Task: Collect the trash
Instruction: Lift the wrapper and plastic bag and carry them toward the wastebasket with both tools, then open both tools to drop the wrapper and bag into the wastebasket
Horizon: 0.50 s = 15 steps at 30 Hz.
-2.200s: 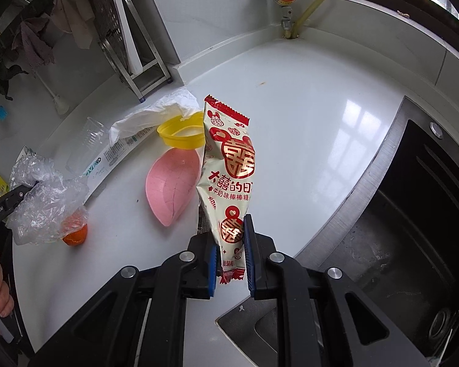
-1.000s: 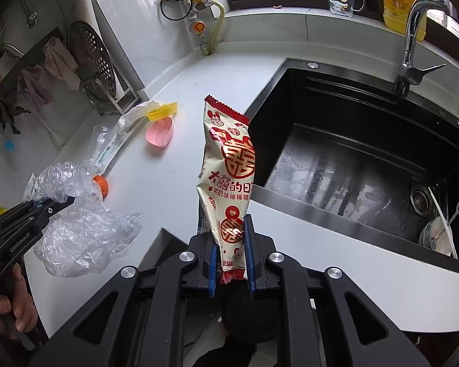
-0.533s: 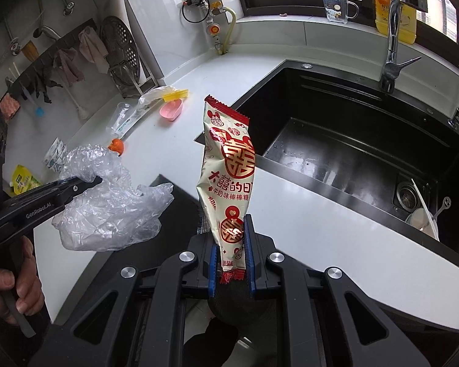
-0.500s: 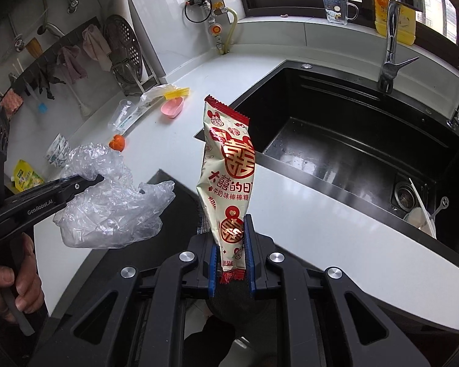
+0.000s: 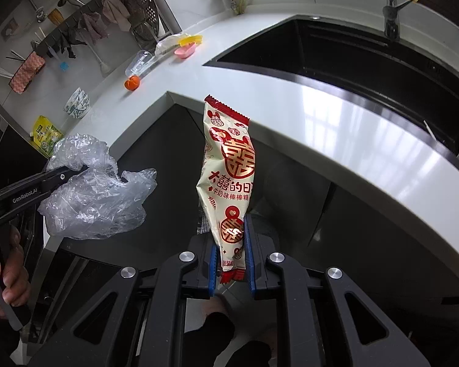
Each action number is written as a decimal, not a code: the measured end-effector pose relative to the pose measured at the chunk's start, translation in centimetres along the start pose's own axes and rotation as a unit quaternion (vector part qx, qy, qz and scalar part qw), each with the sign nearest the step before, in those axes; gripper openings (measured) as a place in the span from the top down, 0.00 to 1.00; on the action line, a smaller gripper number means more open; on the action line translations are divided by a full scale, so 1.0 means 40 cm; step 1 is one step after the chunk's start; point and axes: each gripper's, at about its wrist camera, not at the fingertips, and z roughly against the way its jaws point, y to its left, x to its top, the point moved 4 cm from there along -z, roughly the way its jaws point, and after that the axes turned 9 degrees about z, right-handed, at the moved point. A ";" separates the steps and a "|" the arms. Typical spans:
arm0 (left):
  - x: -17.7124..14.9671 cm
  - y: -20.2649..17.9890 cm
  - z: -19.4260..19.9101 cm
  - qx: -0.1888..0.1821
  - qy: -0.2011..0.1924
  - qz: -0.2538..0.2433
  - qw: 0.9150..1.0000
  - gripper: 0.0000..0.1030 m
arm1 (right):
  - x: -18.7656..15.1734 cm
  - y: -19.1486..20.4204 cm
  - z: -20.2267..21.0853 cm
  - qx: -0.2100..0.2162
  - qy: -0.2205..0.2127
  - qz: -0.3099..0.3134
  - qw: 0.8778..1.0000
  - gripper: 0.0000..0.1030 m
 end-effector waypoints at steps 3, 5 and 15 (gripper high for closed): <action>-0.037 0.022 -0.049 0.006 0.017 0.000 1.000 0.92 | -0.040 0.007 -0.059 0.000 0.016 -0.010 1.000 0.86; -0.059 0.037 -0.092 0.001 0.031 -0.003 0.999 0.92 | -0.067 0.012 -0.102 -0.006 0.024 -0.015 1.000 0.86; -0.225 0.143 -0.429 -0.019 0.088 -0.006 0.996 0.92 | -0.223 0.014 -0.482 -0.014 0.085 -0.038 0.996 0.86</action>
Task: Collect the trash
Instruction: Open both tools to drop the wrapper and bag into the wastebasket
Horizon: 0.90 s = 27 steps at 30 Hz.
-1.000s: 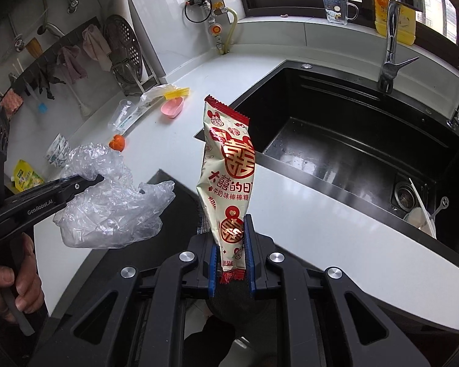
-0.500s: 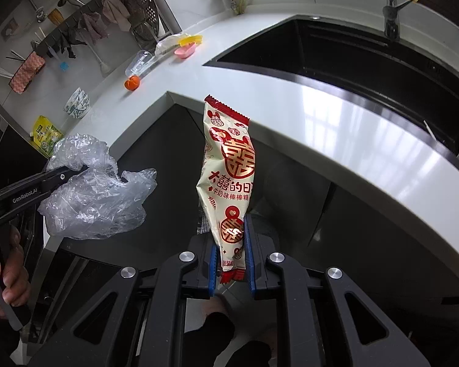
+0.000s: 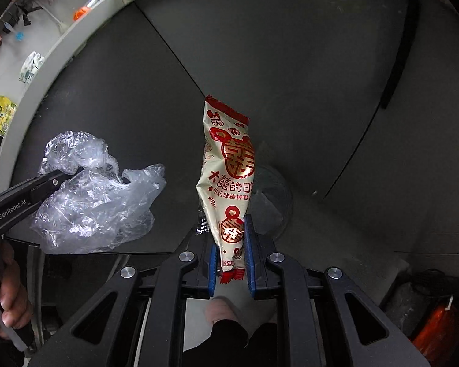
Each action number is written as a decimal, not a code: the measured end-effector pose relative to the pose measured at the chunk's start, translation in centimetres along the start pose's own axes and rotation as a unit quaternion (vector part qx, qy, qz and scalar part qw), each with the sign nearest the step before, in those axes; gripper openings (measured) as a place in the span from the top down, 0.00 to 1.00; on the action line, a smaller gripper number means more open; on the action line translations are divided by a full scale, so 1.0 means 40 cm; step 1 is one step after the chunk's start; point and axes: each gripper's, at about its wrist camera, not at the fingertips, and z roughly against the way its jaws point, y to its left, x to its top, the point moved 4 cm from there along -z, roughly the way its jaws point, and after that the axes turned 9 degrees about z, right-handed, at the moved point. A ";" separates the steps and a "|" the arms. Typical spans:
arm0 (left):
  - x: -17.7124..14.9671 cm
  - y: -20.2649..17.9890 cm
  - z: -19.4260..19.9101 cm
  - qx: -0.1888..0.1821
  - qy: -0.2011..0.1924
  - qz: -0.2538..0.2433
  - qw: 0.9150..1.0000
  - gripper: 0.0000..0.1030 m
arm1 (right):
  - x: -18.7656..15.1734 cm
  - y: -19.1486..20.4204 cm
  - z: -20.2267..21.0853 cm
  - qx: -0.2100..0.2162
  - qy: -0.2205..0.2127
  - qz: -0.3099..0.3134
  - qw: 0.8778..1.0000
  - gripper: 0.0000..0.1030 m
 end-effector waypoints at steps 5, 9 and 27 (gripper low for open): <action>-0.059 0.048 -0.227 0.004 0.032 -0.014 0.999 0.92 | -0.025 -0.046 -0.236 0.012 0.028 -0.028 0.999 0.86; -0.090 0.075 -0.382 0.009 0.040 -0.023 0.999 0.92 | -0.050 -0.084 -0.412 0.014 0.040 -0.043 0.998 0.86; -0.138 0.096 -0.727 0.036 0.051 -0.019 0.998 0.81 | -0.075 -0.179 -0.785 0.010 0.078 -0.056 0.995 0.68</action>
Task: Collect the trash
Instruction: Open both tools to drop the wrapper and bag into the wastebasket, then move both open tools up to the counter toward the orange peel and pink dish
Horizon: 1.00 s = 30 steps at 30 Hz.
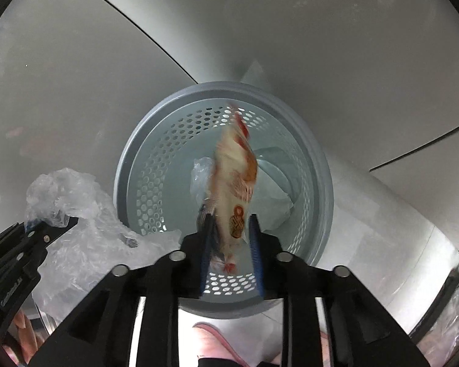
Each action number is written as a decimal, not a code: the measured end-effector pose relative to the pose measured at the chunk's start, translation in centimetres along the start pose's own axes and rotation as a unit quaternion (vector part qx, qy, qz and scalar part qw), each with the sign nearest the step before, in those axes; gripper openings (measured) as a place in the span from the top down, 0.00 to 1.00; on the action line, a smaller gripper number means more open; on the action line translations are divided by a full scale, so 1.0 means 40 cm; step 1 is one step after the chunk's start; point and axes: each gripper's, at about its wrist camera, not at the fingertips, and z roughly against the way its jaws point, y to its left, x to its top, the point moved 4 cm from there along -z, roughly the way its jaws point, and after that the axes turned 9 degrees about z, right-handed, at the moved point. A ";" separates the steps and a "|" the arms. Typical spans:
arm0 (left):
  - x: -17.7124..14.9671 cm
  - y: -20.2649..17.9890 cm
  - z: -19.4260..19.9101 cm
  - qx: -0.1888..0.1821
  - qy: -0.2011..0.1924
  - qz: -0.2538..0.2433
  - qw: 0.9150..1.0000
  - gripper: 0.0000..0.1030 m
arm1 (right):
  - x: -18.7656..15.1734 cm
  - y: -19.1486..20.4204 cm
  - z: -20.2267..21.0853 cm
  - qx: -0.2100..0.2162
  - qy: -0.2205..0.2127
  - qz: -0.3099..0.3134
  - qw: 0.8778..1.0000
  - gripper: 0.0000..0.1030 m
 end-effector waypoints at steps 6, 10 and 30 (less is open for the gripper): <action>0.013 0.035 0.007 0.008 -0.011 0.007 1.000 0.50 | -0.004 -0.006 0.003 -0.007 0.003 0.002 1.000 0.55; 0.017 0.043 0.013 0.014 -0.011 0.014 1.000 0.37 | -0.011 -0.034 0.022 -0.005 0.007 -0.005 1.000 0.55; -0.064 0.044 0.248 0.033 0.003 -0.001 0.999 0.29 | -0.219 0.024 0.271 -0.012 0.049 -0.007 0.999 0.55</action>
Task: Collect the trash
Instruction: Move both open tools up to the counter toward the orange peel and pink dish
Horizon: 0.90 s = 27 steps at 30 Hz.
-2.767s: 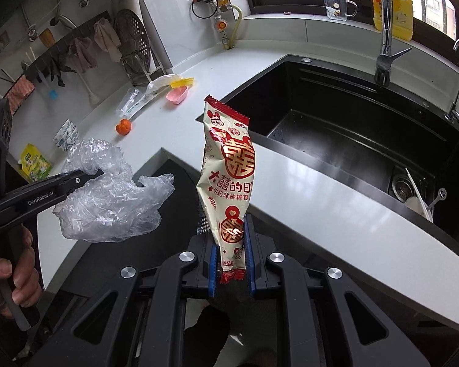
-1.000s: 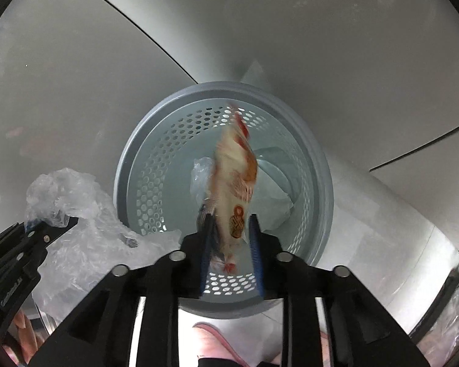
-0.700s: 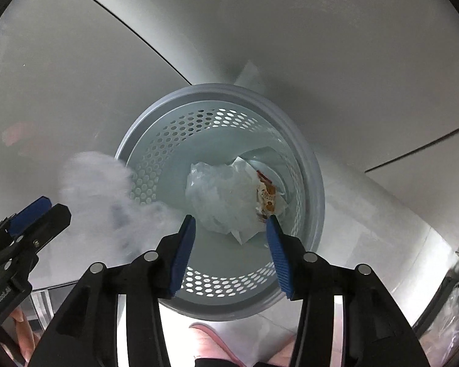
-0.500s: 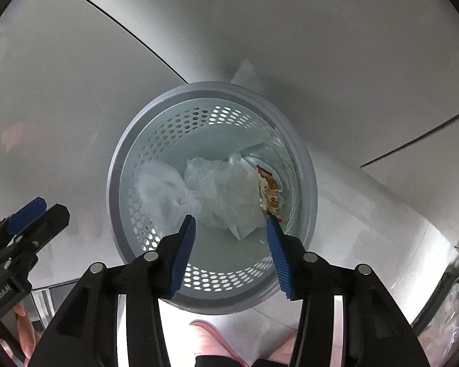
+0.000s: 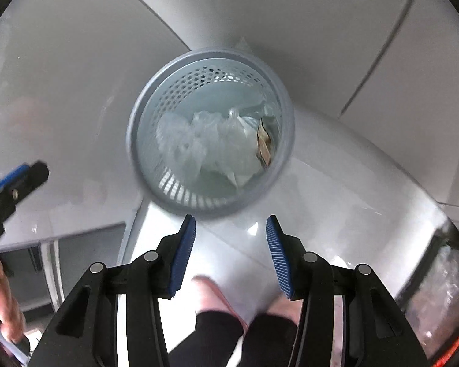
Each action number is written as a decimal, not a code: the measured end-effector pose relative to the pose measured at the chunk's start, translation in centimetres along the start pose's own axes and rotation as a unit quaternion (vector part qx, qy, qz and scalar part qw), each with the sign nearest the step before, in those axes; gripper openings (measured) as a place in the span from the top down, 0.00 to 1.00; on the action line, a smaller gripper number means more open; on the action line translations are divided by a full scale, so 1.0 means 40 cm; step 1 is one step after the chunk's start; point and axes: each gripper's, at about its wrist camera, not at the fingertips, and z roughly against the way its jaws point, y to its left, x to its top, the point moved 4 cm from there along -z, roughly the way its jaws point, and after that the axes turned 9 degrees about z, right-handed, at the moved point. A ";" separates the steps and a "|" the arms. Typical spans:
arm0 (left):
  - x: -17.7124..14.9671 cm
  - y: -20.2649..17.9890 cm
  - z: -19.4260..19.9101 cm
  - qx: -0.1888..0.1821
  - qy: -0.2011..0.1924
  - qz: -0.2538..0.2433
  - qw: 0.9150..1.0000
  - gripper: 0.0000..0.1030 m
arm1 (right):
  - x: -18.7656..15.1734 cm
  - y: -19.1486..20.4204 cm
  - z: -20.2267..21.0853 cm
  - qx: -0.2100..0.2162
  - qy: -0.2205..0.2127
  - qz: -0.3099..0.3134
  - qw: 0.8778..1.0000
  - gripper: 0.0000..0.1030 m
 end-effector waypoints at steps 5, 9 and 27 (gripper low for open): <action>0.018 -0.021 0.217 -0.012 -0.016 0.001 1.000 0.29 | -0.018 0.033 0.254 -0.001 -0.036 -0.002 0.999 0.55; 0.052 -0.039 0.435 -0.018 -0.048 0.021 0.998 0.29 | -0.008 0.070 0.492 0.001 -0.080 0.011 0.997 0.54; 0.210 -0.096 1.180 -0.011 -0.201 0.090 0.975 0.19 | 0.104 0.210 1.174 0.038 -0.222 0.122 0.967 0.48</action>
